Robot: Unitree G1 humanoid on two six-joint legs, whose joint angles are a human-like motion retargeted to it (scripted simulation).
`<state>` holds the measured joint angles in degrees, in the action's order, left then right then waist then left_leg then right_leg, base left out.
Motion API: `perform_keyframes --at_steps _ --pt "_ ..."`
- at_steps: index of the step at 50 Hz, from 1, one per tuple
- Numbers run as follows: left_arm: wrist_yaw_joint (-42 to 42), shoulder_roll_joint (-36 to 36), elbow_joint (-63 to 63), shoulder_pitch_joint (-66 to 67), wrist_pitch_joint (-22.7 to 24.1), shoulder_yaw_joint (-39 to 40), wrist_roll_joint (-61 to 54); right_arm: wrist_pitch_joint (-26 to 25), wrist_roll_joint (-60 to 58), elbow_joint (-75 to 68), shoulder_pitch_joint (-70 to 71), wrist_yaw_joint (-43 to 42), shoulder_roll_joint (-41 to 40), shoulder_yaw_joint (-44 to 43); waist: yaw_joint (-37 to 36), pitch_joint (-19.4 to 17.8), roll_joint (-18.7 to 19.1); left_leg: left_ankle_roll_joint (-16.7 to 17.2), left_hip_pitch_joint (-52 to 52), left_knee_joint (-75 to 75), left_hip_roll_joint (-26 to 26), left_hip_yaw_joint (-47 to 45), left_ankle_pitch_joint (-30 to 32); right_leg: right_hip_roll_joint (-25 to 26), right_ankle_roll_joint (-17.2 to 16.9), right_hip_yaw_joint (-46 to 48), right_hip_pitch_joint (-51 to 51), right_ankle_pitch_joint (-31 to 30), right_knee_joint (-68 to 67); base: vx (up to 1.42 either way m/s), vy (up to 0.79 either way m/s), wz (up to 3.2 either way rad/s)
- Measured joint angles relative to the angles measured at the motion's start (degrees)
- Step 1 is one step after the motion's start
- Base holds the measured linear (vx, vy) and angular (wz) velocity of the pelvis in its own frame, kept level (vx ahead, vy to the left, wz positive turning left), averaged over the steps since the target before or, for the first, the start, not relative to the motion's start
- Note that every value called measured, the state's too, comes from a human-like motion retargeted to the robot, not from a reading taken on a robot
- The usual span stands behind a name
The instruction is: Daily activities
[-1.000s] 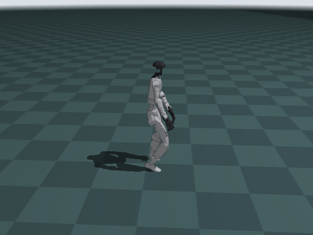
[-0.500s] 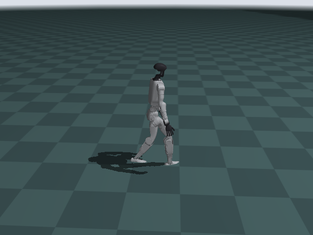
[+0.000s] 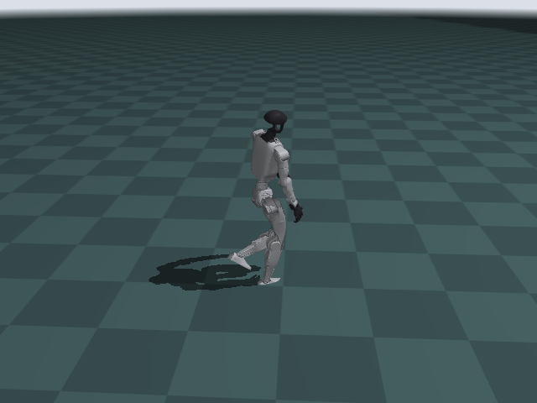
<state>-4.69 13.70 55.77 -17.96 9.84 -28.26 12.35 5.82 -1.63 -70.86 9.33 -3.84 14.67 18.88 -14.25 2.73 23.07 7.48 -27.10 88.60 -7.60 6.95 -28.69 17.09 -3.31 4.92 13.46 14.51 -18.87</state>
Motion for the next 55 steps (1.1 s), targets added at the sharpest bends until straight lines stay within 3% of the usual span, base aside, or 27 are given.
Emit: perform_keyframes --at_steps 7,13,15,20,28,37,45,50,53,55 --pt "-1.80 1.14 -1.91 2.07 -0.02 3.01 -1.19 -0.01 -2.03 4.65 -0.43 3.62 -1.71 1.52 -3.02 -2.77 -1.03 -2.76 -4.09 -7.18 -1.29 -1.02 -3.31 -1.09 -0.16 -2.40 -13.66 -0.56 9.85 0.28 -0.04 0.19" --pt "-2.93 -0.74 2.97 7.18 -0.77 4.97 -1.33 0.44 -3.44 6.91 -2.48 6.27 -2.60 2.40 -4.20 -4.17 -1.60 -2.57 -7.41 -20.23 -1.58 -2.19 -4.11 -1.94 0.23 -2.78 -20.57 1.03 12.56 0.27 0.03 0.27" --pt "-3.06 -1.41 5.00 9.32 -1.22 5.67 -1.43 0.53 -3.91 7.06 -3.47 6.90 -2.88 2.33 -4.29 -4.32 -0.94 -1.88 -8.88 -24.46 -2.07 -2.00 -4.33 -1.23 0.58 -2.35 -22.14 1.81 12.61 0.26 0.07 0.41" --pt "-3.98 -2.62 10.50 12.44 -2.03 8.38 -1.66 0.15 -5.48 6.64 -4.55 9.12 -2.08 0.92 -3.57 -4.19 -3.97 -1.55 -10.50 -39.83 0.87 -5.66 -2.34 -4.36 0.57 -0.09 -23.81 4.16 13.30 0.26 0.10 0.56" --pt "-3.86 -3.26 14.75 16.91 -3.59 11.62 -2.33 -0.80 -6.30 4.40 -7.19 9.38 -1.80 -1.20 -3.35 -2.25 -5.89 -3.06 -13.08 -42.85 0.61 -8.00 -2.02 -4.34 1.55 2.12 -24.37 8.52 8.05 0.28 0.11 0.51" --pt "-2.74 -2.14 15.48 17.29 -4.86 13.50 -5.24 -2.05 -4.58 1.81 -7.95 8.26 -2.79 -3.16 -2.80 -0.49 -14.05 -8.46 -11.34 -39.65 5.34 -10.80 -0.83 -8.49 -0.78 0.06 -21.30 11.02 -6.22 0.33 0.08 0.59" --pt "-2.58 -0.19 12.90 16.14 -5.95 13.29 -8.26 -3.77 -1.82 1.56 -6.06 9.33 -3.41 -4.17 -0.10 0.96 -27.38 -13.91 -8.03 -47.40 18.86 -11.32 1.64 -15.35 -10.89 -5.60 -9.52 5.06 -29.82 0.30 0.05 0.94" --pt "-2.99 1.19 10.99 15.60 -6.22 12.57 -8.33 -4.33 -0.11 2.63 -4.38 10.40 -2.86 -4.72 1.99 1.67 -31.19 -14.63 -7.90 -47.93 21.91 -8.52 0.53 -14.44 -11.69 -4.82 -0.18 -4.86 -45.64 0.30 -0.08 0.94" --pt "-3.38 1.66 9.97 15.41 -6.34 11.99 -8.02 -4.41 0.72 3.70 -3.61 10.61 -2.02 -5.20 3.33 2.11 -31.57 -14.95 -7.62 -47.89 23.28 -6.59 -0.53 -16.82 -11.69 -4.13 5.88 -4.08 -54.03 0.31 0.04 0.89" --pt "-3.81 1.77 9.46 14.38 -6.72 11.89 -7.79 -4.63 1.46 4.38 -2.34 10.85 -0.81 -5.77 5.45 2.24 -33.59 -15.29 -4.77 -55.35 26.96 -5.00 2.65 -22.02 -11.68 -5.02 10.99 -1.12 -59.02 0.31 0.08 1.25"
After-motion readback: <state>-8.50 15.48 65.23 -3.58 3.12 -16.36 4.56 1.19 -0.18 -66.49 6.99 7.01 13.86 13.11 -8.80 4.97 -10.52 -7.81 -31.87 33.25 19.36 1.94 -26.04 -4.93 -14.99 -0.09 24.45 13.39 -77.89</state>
